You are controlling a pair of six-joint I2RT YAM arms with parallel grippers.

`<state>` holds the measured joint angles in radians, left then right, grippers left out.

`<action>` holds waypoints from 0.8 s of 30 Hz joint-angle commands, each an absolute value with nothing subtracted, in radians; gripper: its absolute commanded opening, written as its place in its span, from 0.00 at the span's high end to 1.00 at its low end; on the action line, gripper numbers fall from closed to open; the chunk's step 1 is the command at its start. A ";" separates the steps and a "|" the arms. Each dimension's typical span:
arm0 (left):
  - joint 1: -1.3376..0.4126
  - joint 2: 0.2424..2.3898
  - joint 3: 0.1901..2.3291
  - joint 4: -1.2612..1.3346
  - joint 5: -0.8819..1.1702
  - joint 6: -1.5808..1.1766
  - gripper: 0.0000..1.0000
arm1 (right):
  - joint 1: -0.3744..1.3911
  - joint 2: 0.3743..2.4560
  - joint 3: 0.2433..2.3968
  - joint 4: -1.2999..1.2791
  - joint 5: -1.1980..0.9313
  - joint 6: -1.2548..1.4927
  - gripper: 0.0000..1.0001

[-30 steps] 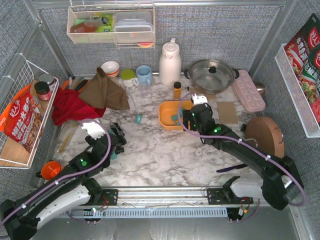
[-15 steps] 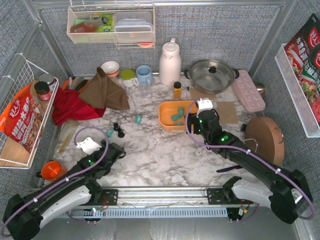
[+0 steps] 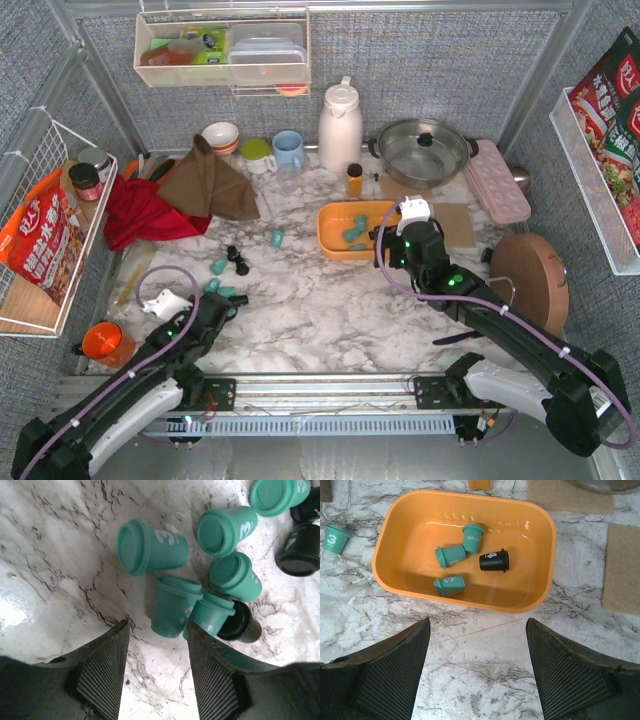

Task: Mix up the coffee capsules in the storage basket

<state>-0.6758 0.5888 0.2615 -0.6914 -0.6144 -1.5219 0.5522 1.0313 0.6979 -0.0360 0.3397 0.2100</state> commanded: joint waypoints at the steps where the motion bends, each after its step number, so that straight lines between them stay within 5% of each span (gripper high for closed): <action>1: -0.588 0.687 0.299 -0.607 -0.537 -1.340 0.41 | 0.552 1.025 0.696 -0.022 0.342 0.203 0.18; 24: -0.399 0.964 0.351 -0.406 -0.361 -1.039 0.48 | 0.549 1.017 0.696 -0.033 0.357 0.186 0.18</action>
<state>-0.4015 0.9398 0.3477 -0.4042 -0.4351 -1.0702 0.5503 1.0164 0.6937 -0.0490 0.3428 0.1917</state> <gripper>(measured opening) 0.541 0.816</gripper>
